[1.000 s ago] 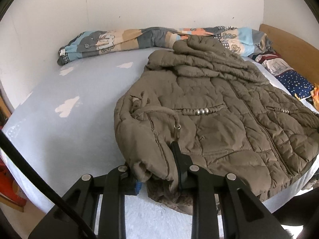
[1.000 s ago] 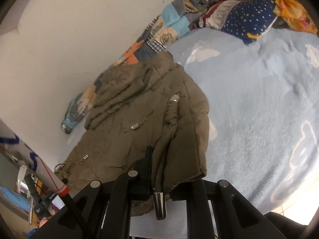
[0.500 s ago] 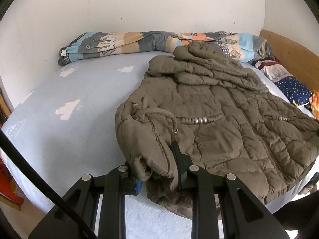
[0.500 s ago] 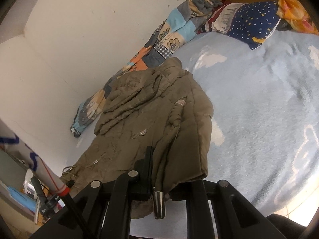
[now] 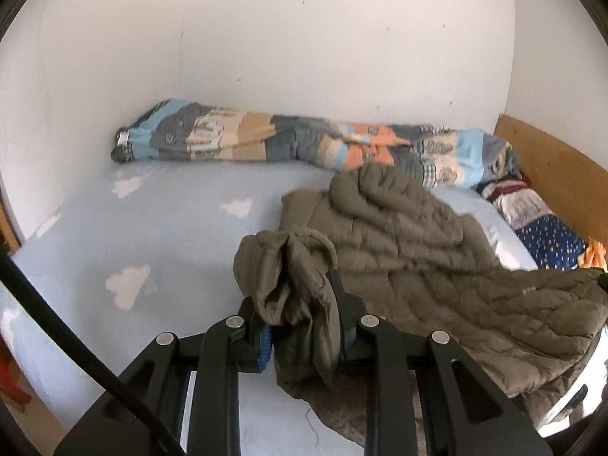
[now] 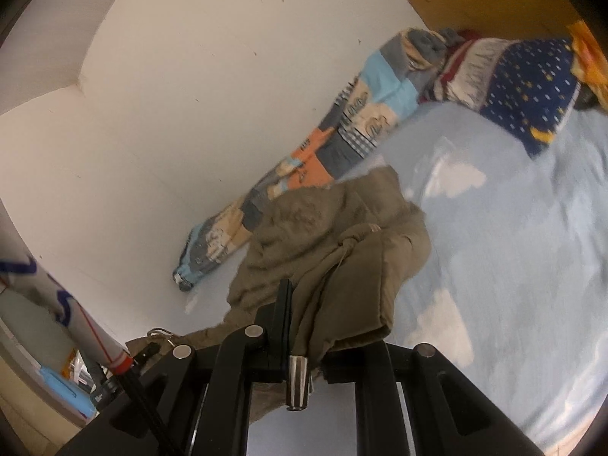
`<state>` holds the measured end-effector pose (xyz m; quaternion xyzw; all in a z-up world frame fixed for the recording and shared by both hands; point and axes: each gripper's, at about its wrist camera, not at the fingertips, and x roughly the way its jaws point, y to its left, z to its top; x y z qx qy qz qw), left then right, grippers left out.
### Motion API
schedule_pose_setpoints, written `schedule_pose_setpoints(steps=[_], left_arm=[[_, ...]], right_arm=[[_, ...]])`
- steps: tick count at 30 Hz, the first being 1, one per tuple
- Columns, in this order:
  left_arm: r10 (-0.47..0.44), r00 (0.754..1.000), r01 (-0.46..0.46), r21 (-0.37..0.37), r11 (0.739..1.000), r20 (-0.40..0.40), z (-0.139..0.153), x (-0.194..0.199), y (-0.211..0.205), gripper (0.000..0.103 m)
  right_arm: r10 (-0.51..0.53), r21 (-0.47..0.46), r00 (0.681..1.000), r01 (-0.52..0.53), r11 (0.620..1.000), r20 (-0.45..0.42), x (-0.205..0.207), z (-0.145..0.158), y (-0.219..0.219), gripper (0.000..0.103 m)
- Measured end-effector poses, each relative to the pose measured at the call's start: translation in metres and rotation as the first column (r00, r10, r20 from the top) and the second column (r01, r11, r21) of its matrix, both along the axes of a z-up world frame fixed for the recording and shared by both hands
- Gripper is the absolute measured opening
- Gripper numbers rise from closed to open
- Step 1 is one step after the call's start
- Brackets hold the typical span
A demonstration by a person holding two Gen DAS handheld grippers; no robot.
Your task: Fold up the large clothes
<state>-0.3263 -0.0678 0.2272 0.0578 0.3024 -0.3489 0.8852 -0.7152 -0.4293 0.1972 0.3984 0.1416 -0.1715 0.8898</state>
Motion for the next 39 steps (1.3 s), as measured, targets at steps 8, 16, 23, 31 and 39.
schedule_pose_setpoints(steps=[8, 16, 23, 31, 39], left_arm=[[-0.023, 1.000, 0.023, -0.038, 0.999, 0.016, 0.037, 0.048, -0.049, 0.024], [0.031, 0.999, -0.031, -0.056, 0.998, -0.009, 0.050, 0.141, -0.116, 0.055], [0.115, 0.993, -0.115, -0.051, 0.992, -0.006, 0.063, 0.216, -0.151, 0.058], [0.070, 0.996, -0.069, -0.028, 0.997, 0.047, 0.043, 0.213, -0.165, 0.058], [-0.124, 0.982, 0.154, 0.224, 0.962, -0.145, -0.073, 0.199, -0.261, 0.058]], right_arm=[[-0.010, -0.010, 0.998, 0.010, 1.000, 0.057, 0.046, 0.034, -0.044, 0.012], [-0.020, -0.036, 1.000, 0.020, 0.999, -0.003, 0.133, 0.058, -0.112, 0.012], [-0.079, -0.026, 0.990, 0.076, 0.997, -0.120, 0.222, 0.039, -0.192, 0.012], [-0.134, -0.007, 0.966, 0.136, 0.991, -0.219, 0.283, -0.013, -0.249, 0.012], [-0.141, -0.006, 0.940, 0.146, 0.989, -0.310, 0.313, -0.050, -0.273, 0.012]])
